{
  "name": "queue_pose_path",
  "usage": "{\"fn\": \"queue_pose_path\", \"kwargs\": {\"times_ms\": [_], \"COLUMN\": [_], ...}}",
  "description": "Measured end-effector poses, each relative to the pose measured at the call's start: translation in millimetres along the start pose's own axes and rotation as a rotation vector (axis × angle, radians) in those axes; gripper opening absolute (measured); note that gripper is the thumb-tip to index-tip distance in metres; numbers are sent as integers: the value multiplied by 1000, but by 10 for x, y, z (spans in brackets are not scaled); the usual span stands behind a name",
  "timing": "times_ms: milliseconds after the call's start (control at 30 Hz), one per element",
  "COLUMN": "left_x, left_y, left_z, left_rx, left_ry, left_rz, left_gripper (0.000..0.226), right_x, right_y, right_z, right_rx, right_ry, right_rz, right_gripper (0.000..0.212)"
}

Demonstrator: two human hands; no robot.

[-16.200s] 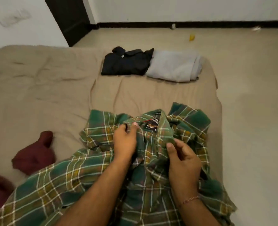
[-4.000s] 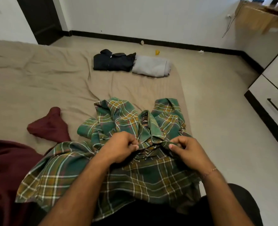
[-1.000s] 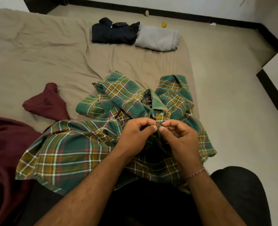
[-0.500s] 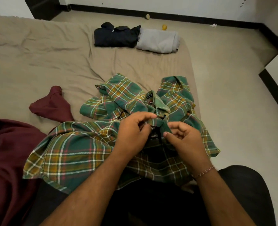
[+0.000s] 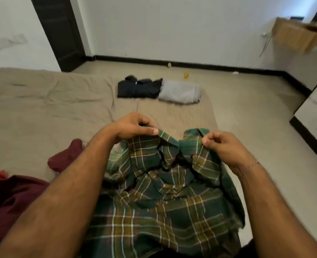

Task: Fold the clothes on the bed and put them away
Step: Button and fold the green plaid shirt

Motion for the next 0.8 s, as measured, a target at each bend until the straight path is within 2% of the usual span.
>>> {"fn": "queue_pose_path", "kwargs": {"times_ms": [33,133,200,267,333,400,433,533,600,700,800], "left_x": [-86,-28,185,356,528,694,748,788,811,930,969], "left_y": [199,585,430,72,-394,-869,-1052,-1164,-1192,-1424,-1699], "left_z": [-156,-547,-580,-243,244,588,679,604,495,464,489], "left_rx": [-28,-260,-350,-364,-393,-422,-411,-235,-34,318,549], "left_ry": [-40,-186,-261,-175,31,219,258,220,186,214,239], "left_rz": [-84,-488,-588,-530,-385,-182,-114,-128,-175,-216,-208], "left_gripper": [16,7,10,16,12,12,14,15,13,10,8], "right_x": [-119,52,298,382,467,627,726,952,1041,1081,1068], "right_y": [162,364,264,39,-200,-351,-416,-509,-538,-586,-657], "right_z": [250,812,840,438,-139,-578,-723,-916,-950,-960,-958], "right_rx": [22,141,250,372,448,350,238,-222,-426,-520,-559], "right_ry": [75,274,331,232,69,-51,-99,-202,-222,-187,-168], "right_rz": [-112,-367,-401,-292,-135,-50,-28,-29,-27,-36,-63], "right_gripper": [13,8,6,9,16,20,18,6,15,26,33]}}
Point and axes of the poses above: each hand's wrist, its own x-axis away from the middle knuckle, its own y-axis out of the back of the hand, z = x × y, the point moved 10 cm from there along -x, towards the middle knuckle, and after that the axes turned 4 degrees about -y, right-handed, at the moved point
